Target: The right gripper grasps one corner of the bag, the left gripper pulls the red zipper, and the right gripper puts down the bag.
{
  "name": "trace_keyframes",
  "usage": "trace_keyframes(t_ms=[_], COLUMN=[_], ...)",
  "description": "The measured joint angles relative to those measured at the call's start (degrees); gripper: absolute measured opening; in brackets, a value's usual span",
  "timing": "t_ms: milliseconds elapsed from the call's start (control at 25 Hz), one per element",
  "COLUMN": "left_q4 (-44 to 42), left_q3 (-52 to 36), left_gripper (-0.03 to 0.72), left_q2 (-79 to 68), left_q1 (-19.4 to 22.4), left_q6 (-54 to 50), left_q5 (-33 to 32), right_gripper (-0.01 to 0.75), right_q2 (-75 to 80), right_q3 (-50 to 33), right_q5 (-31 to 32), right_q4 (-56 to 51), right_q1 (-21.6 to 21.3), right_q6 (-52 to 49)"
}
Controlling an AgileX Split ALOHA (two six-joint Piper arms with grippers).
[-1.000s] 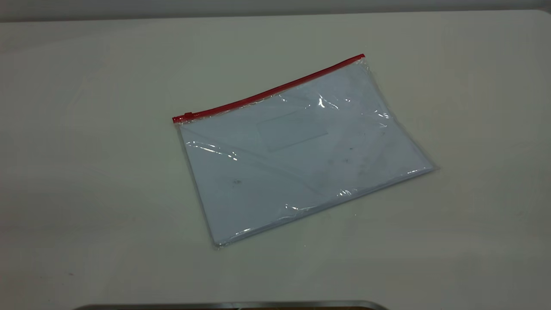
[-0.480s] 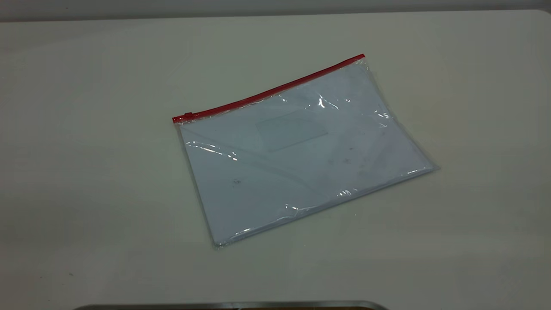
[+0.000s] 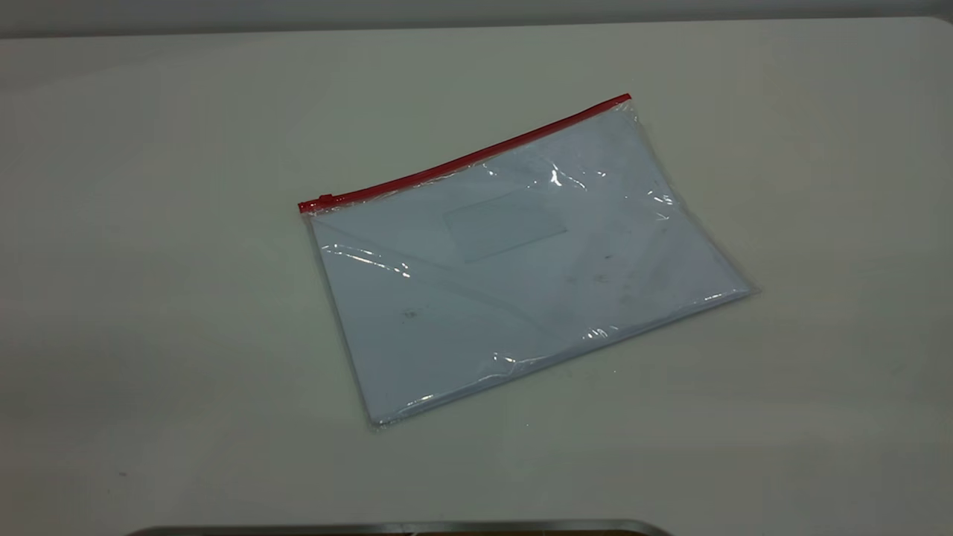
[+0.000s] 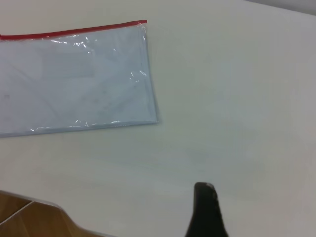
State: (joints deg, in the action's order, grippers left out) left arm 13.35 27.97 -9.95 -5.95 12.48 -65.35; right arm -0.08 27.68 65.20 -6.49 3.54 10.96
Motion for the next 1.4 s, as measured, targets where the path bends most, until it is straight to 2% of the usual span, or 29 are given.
trace_keyframes(t_ms=[400,720,920,1400], left_q4=[-0.8,-8.6,-12.6,-12.8], left_q3=[0.0,0.0,-0.1,-0.1], left_gripper=[0.586,0.586,0.586,0.586], left_q2=[0.2,6.4,9.5,11.0], left_q1=[0.2,4.6,4.6,4.6], left_q6=[0.2,-7.8,-13.3,-13.2], left_q5=[0.0,0.1,0.1,0.1], right_gripper=[0.589,0.588,0.588,0.588], right_q2=[0.0,0.0,0.0,0.0], right_q3=[0.0,0.0,0.0,0.0], right_q5=[0.0,0.0,0.0,-0.1], right_q4=[0.0,0.0,0.0,0.0], right_q1=[0.0,0.0,0.0,0.0], right_q6=[0.0,-0.1,-0.2,-0.2])
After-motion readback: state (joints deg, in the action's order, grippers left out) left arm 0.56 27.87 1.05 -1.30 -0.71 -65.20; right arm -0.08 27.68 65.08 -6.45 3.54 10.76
